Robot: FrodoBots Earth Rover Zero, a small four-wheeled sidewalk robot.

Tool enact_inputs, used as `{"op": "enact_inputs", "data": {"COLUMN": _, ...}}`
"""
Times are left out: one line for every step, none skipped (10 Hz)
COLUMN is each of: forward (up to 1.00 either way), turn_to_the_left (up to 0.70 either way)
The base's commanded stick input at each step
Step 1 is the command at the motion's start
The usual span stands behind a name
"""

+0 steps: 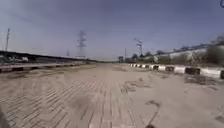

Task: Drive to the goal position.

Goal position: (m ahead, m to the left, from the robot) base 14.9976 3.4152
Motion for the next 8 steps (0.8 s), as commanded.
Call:
{"op": "enact_inputs", "data": {"forward": 1.00, "turn_to_the_left": 0.00}}
{"op": "enact_inputs", "data": {"forward": 1.00, "turn_to_the_left": 0.00}}
{"op": "enact_inputs", "data": {"forward": 1.00, "turn_to_the_left": 0.00}}
{"op": "enact_inputs", "data": {"forward": 1.00, "turn_to_the_left": 0.00}}
{"op": "enact_inputs", "data": {"forward": 1.00, "turn_to_the_left": 0.00}}
{"op": "enact_inputs", "data": {"forward": 1.00, "turn_to_the_left": 0.00}}
{"op": "enact_inputs", "data": {"forward": 1.00, "turn_to_the_left": 0.00}}
{"op": "enact_inputs", "data": {"forward": 1.00, "turn_to_the_left": 0.00}}
